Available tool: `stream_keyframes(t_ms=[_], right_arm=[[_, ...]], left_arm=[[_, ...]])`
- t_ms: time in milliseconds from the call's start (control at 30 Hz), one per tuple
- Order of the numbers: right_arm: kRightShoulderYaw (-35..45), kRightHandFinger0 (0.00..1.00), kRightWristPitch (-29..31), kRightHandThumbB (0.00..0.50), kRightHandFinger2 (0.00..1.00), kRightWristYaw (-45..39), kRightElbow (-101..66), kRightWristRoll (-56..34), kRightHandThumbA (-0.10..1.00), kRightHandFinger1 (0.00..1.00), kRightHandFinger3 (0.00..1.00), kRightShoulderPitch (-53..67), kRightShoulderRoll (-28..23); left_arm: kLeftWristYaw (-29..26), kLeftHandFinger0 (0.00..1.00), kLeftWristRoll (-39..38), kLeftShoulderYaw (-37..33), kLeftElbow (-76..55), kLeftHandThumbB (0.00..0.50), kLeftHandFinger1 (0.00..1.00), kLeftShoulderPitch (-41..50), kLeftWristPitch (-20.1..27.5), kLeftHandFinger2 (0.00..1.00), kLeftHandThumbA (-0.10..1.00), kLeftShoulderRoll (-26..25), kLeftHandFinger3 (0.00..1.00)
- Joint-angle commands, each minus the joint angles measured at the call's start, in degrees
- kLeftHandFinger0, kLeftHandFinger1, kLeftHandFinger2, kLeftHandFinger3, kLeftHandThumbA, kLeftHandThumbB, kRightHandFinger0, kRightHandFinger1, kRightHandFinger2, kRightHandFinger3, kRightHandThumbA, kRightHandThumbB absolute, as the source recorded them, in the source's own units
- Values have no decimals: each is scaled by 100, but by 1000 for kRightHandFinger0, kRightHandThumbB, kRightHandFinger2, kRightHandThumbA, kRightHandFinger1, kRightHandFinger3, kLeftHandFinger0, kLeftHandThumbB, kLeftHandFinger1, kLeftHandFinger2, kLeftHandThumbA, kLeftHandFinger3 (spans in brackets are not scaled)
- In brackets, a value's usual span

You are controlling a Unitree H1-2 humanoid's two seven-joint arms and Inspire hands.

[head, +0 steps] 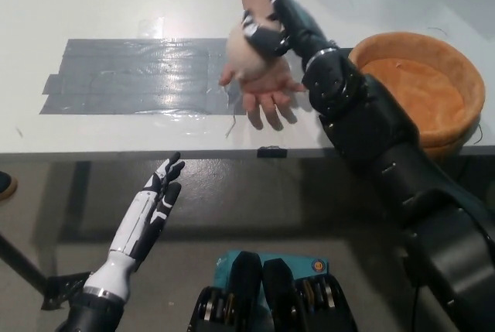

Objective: An emotional support dumpling is kept in a soft plate infront in the middle of the desk infront of the robot. The robot extends its right arm to pick up the dumpling and hands it to a person

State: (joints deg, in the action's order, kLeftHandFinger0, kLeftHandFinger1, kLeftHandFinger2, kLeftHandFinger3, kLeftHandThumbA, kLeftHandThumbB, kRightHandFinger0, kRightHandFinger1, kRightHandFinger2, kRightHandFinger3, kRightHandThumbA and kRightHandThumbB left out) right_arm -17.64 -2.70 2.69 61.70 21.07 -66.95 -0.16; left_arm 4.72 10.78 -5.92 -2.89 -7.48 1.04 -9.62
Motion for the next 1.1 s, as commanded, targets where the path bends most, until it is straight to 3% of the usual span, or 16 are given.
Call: stream_keyframes(t_ms=[0, 200, 500, 567, 633, 767, 867, 933, 967, 1067], right_arm=[[-266, 1000, -178, 475, 1000, -697, 81, 160, 823, 1000, 1000, -383, -125], [-197, 1000, -17, 478, 1000, -570, 281, 22, 1000, 1000, 1000, -313, -202], [208, 1000, 197, 482, 1000, 150, -524, -35, 1000, 1000, 1000, -265, -455], [372, 1000, 263, 445, 1000, 335, -1009, -7, 1000, 1000, 1000, -298, -580], [478, 1000, 284, 443, 1000, 374, -1356, 1, 1000, 1000, 1000, -317, -659], [1040, 1000, 3, 406, 1000, -93, -3230, -468, 1000, 1000, 1000, -188, -863], [1077, 1000, -125, 442, 1000, -297, -4389, -344, 1000, 1000, 1000, -23, -1080], [1152, 1000, -522, 463, 1000, -514, -5374, -387, 1000, 1000, 1000, 223, -1145], [1214, 1000, -610, 433, 1000, -684, -6060, -614, 1000, 1000, 1000, 498, -1187], [1245, 1000, -776, 437, 1000, -833, -6785, -813, 1000, 1000, 1000, 808, -1204]], left_arm=[[75, 1000, 61, -17, -228, 2, 1000, -134, 15, 1000, 1000, -80, 1000], [70, 1000, 32, 2, -198, 0, 1000, -141, 68, 1000, 1000, -89, 1000], [79, 1000, 23, -11, -177, 0, 1000, -169, 94, 1000, 976, -81, 1000], [78, 1000, 16, 5, -135, 0, 1000, -255, 94, 1000, 976, -91, 1000], [76, 1000, 5, 22, -115, 1, 1000, -315, 73, 1000, 977, -95, 1000], [76, 1000, -25, 52, -73, 12, 1000, -445, 2, 1000, 986, -94, 1000], [95, 1000, -79, 60, -77, 0, 1000, -483, 1, 1000, 988, -88, 1000], [107, 1000, -116, 71, -55, 4, 1000, -508, 11, 1000, 986, -92, 1000], [118, 1000, -120, 77, -88, 19, 1000, -520, -71, 1000, 988, -92, 1000], [95, 1000, -118, 91, -52, 4, 1000, -586, -35, 1000, 983, -94, 1000]])
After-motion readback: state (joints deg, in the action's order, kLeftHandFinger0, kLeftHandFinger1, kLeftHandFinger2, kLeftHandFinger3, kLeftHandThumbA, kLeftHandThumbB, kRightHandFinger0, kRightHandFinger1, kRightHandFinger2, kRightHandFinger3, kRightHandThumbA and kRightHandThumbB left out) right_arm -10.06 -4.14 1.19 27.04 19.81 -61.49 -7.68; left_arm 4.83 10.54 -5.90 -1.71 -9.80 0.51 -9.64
